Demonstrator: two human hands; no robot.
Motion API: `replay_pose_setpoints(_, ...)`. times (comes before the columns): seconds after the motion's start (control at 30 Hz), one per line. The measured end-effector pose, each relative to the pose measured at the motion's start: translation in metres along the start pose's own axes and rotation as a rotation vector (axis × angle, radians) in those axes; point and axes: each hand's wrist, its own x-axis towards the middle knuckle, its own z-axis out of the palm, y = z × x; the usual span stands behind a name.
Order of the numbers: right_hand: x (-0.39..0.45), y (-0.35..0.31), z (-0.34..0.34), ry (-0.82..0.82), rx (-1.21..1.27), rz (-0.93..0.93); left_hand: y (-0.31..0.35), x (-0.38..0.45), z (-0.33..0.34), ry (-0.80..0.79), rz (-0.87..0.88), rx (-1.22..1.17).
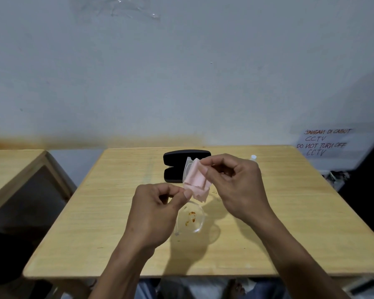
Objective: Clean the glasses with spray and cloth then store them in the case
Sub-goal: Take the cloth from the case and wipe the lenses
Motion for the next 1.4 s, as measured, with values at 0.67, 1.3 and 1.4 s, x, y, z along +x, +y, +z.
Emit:
replay_pose_setpoints(0.67,0.003,0.008,0.001,-0.151,0.208,0.056,0.007,-0.002,-0.001,-0.036,-0.011,-0.012)
replay_pose_setpoints(1.3,0.003,0.001,0.009,-0.130,0.420,0.289,0.004,0.002,0.002,0.017,-0.008,0.058)
replay_pose_setpoints(1.4,0.006,-0.001,0.003,-0.164,0.317,0.254,0.005,0.001,0.000,-0.025,-0.006,0.029)
